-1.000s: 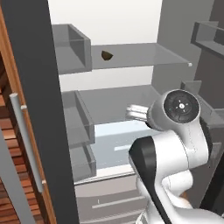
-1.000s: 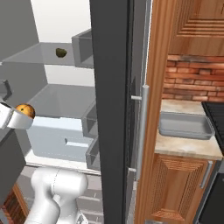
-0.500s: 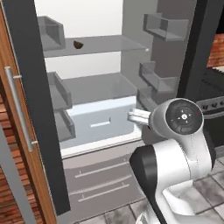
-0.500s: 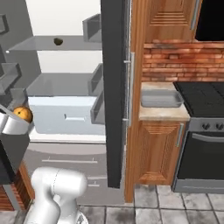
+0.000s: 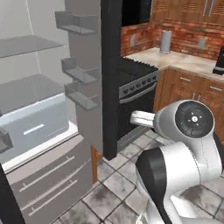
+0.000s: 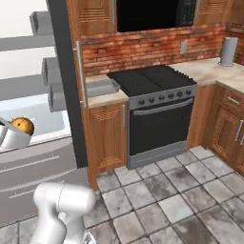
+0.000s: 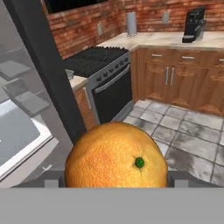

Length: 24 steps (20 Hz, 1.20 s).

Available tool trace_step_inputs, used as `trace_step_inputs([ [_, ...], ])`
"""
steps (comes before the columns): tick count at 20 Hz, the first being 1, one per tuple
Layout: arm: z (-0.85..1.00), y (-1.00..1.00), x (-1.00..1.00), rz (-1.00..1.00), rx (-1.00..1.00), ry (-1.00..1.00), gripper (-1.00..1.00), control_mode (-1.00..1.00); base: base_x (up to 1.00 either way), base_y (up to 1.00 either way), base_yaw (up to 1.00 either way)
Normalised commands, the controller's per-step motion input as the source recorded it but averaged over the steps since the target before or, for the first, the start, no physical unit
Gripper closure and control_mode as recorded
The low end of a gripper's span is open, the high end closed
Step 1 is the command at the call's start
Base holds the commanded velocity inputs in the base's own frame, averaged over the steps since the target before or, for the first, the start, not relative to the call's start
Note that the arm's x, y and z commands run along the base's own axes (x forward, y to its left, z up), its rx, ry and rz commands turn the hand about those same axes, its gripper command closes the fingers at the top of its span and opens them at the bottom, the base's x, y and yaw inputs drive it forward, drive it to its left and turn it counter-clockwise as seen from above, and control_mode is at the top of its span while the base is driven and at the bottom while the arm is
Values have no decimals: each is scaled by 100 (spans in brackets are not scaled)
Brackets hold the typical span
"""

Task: Pick the kiwi and orange from the fridge and place them inside the tupperware on the counter.

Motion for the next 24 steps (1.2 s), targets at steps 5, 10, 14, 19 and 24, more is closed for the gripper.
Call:
trace_step_inputs([
  [5, 0, 0, 0, 0, 0, 0, 100, 100, -21, -9, -100],
  [10, 0, 0, 0, 0, 0, 0, 100, 100, 18, -26, -80],
  [14, 0, 0, 0, 0, 0, 0, 100, 100, 45, -40, -30],
  [19, 0, 0, 0, 0, 0, 0, 100, 100, 62, -39, 6],
  [24, 0, 0, 0, 0, 0, 0, 100, 100, 53, -50, 56],
])
